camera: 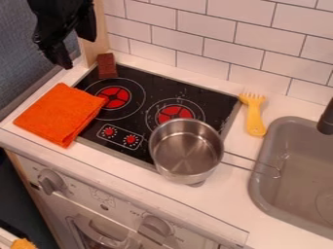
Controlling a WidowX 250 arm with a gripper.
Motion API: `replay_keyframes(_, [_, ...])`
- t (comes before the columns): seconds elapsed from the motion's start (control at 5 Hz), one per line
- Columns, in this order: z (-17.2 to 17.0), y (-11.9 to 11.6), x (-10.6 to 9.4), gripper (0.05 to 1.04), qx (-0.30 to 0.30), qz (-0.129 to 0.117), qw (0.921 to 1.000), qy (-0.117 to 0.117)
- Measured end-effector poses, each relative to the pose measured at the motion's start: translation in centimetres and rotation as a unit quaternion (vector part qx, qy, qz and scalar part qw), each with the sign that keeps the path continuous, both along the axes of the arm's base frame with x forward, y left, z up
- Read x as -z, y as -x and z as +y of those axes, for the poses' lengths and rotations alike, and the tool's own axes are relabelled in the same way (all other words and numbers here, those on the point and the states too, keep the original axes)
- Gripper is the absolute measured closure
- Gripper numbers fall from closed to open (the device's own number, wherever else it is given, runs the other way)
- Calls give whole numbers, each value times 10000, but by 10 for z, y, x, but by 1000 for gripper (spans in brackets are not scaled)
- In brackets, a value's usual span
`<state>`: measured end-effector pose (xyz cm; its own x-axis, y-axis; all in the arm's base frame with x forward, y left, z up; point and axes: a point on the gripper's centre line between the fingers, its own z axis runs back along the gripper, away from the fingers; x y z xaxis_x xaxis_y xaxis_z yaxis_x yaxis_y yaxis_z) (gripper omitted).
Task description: Move the brown object to the right burner
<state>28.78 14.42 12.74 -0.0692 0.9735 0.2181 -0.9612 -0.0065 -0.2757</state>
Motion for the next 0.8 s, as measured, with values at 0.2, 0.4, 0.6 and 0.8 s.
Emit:
replay_keyframes(0.2, [-1, 0, 9, 82, 60, 122, 9999, 89])
replay_keyframes(0.4, [17, -6, 7, 82, 393, 146, 9990, 150])
replay_keyframes(0.6, [27, -8, 13, 82, 666, 392, 9968, 206])
replay_keyframes(0.8, [39, -18, 17, 82, 1249, 788, 9889, 155])
